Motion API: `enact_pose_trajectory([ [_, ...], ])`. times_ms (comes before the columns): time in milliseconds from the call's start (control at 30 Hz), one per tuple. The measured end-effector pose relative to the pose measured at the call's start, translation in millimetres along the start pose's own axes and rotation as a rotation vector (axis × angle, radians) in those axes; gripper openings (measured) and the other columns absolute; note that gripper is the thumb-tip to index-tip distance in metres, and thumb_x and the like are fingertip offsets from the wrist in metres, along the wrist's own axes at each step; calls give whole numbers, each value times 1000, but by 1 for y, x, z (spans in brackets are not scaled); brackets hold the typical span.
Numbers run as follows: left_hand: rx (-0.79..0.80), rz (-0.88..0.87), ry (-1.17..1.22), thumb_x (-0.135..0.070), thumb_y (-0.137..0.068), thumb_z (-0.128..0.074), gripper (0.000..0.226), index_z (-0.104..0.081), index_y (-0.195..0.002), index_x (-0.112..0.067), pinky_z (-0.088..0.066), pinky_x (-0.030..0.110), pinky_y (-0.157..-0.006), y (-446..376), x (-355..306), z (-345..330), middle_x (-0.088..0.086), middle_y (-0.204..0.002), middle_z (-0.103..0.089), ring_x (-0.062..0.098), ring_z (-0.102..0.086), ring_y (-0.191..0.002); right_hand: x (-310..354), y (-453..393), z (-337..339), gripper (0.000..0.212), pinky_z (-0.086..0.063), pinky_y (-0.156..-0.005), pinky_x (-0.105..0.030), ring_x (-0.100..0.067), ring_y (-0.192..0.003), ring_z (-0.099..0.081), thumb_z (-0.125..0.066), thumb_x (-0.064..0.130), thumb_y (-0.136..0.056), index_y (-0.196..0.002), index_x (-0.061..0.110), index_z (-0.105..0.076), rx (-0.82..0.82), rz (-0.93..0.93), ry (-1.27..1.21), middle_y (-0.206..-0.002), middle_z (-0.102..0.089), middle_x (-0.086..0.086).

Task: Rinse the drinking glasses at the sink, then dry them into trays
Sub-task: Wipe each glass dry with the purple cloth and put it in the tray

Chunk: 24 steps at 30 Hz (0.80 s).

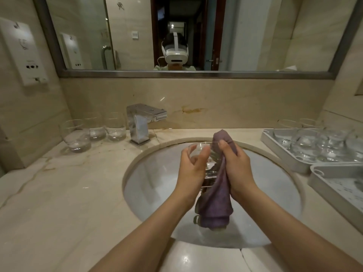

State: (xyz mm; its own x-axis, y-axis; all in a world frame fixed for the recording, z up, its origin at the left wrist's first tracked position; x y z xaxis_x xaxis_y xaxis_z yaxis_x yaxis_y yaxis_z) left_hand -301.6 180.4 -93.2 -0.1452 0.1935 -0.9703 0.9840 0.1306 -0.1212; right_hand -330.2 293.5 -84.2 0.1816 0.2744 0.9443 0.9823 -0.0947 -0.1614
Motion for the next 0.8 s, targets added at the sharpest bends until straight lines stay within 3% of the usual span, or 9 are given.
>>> enact_pose_trajectory([
  [133,14,21,-89,-65,-67,-65,95,-20,-143,-29,-46,23,-79,2,0,-1,1,-113,-54,12,-57,-102,17,11,4,18,-49,-97,-33,-10,-104,-64,-54,24,-97,-112,30,-61,-14,187,121,-112,-69,4],
  [200,-52,-2,-70,-59,-71,-65,86,-22,-139,-30,-50,32,-87,0,-4,6,4,-109,-57,17,-61,-100,23,18,0,26,-44,-101,-26,-1,-111,-57,-55,25,-97,-122,29,-57,1,295,215,-120,-62,8],
  [300,-161,33,39,-51,-90,-55,55,-29,-132,-29,-53,38,-89,-1,0,17,4,-112,-59,17,-63,-99,26,36,-16,41,-39,-93,-8,11,-108,-48,-61,24,-93,-132,26,-50,27,554,443,-120,-49,6],
  [400,-297,71,85,-47,-97,-43,45,-31,-133,-22,-53,33,-87,3,9,31,-1,-111,-56,11,-60,-97,9,45,-35,49,-46,-94,-26,-9,-109,-51,-54,39,-87,-135,30,-47,67,721,674,-119,-44,7],
  [500,-292,62,57,-48,-97,-44,40,-34,-127,-24,-53,42,-92,1,13,31,2,-112,-58,18,-63,-98,8,37,-33,45,-45,-92,-19,-1,-105,-50,-51,42,-87,-132,34,-48,35,674,578,-111,-41,14],
  [600,-226,19,10,-53,-94,-45,41,-36,-124,-26,-55,47,-86,0,9,21,5,-102,-63,24,-67,-92,10,23,-20,34,-39,-92,-8,10,-105,-49,-57,29,-94,-127,36,-48,16,471,397,-117,-48,9],
  [633,-198,17,-22,-56,-93,-45,43,-37,-124,-27,-55,45,-85,-1,10,18,6,-103,-63,25,-67,-92,6,19,-15,32,-40,-95,-13,6,-108,-52,-56,26,-96,-126,33,-51,27,374,338,-120,-53,7],
  [733,-105,20,-106,-49,-97,-40,39,-35,-129,-27,-49,18,-66,4,11,5,0,-105,-58,5,-63,-85,-10,8,1,24,-49,-97,-37,-18,-108,-63,-53,26,-97,-120,23,-60,17,85,78,-113,-67,-2],
  [800,-58,36,-105,-44,-97,-42,40,-35,-132,-25,-46,12,-61,5,11,0,-7,-102,-56,-3,-60,-80,-13,7,6,22,-50,-97,-46,-25,-105,-65,-52,27,-97,-117,22,-61,-8,-4,-3,-110,-68,-6],
])
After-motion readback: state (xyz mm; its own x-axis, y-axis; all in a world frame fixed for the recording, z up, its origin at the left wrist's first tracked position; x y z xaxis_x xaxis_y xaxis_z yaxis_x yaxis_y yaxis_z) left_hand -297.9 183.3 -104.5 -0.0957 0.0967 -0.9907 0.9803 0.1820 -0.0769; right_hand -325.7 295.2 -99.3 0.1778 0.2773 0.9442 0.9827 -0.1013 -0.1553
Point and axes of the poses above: each hand's wrist, its own y-axis away from the middle knuckle, its own z-axis out of the back of the hand, x = y × z, the point moved 8 cm from there along -y, towards the middle knuckle
